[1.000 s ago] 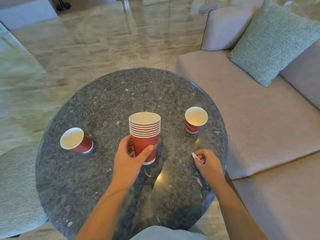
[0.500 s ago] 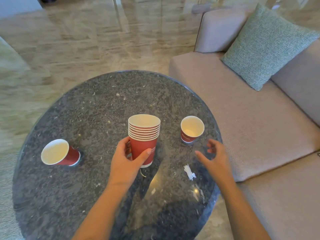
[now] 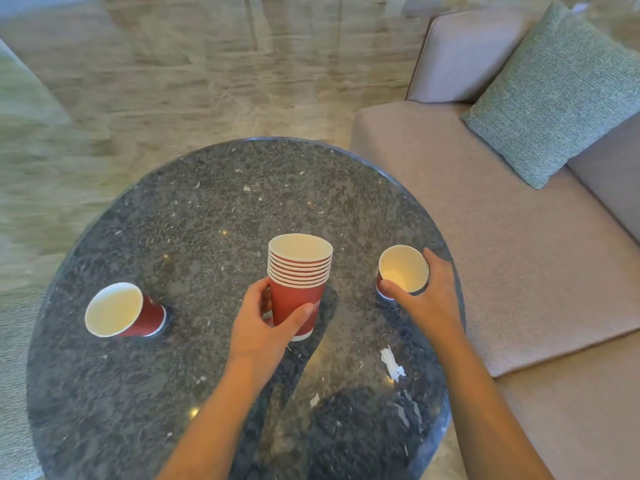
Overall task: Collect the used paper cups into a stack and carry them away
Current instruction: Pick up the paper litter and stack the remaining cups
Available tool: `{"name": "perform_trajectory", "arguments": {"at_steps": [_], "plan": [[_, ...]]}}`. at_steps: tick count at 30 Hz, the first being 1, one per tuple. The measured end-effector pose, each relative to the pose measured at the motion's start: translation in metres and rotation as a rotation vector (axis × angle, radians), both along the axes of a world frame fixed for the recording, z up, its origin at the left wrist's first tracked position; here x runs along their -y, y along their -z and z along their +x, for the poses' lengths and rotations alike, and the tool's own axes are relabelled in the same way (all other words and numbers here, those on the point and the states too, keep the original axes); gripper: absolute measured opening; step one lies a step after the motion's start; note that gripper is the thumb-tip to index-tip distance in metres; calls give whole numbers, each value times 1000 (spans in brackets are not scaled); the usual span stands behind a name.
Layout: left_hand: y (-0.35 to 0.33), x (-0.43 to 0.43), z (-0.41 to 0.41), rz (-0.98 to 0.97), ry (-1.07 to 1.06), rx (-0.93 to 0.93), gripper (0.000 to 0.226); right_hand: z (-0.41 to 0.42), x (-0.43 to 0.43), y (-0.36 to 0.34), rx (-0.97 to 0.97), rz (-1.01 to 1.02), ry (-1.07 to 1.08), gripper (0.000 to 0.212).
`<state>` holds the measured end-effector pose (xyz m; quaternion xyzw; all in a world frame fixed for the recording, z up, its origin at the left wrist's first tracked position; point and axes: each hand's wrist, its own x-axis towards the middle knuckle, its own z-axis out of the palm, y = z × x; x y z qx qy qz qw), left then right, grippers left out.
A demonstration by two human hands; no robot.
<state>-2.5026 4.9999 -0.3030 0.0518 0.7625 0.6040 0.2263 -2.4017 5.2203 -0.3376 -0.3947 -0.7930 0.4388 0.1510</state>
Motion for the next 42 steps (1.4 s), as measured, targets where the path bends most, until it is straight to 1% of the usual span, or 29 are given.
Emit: {"name": "perform_trajectory", "arguments": {"at_steps": [5, 10, 13, 17, 19, 22, 25, 28, 31, 34, 38, 42], "plan": [[-2, 2, 1, -8, 0, 10, 58, -3, 2, 2, 42, 42, -9, 92], [-4, 5, 6, -68, 60, -52, 55, -4, 5, -5, 34, 59, -8, 87], [-9, 8, 9, -133, 131, -161, 55, -4, 10, -16, -27, 30, 1, 85], [-16, 15, 13, -192, 179, -227, 60, -3, 18, -35, -139, -11, 22, 81], [-18, 19, 14, -228, 198, -271, 65, -2, 22, -46, -191, -54, 27, 83], [-21, 26, 16, -270, 232, -341, 68, -1, 28, -63, -291, -139, 32, 87], [-24, 33, 17, -297, 259, -380, 68, 2, 35, -76, -368, -195, 15, 78], [-26, 38, 19, -331, 280, -422, 70, 4, 41, -82, -441, -302, -9, 75], [-29, 43, 20, -356, 295, -458, 73, 5, 45, -85, -496, -381, -60, 60], [-32, 46, 22, -358, 312, -483, 73, 7, 50, -85, -489, -433, -146, 56], [-35, 49, 24, -345, 324, -487, 74, 10, 57, -84, -444, -458, -250, 44], [-38, 50, 26, -332, 329, -499, 73, 12, 61, -81, -392, -495, -302, 51]]}}
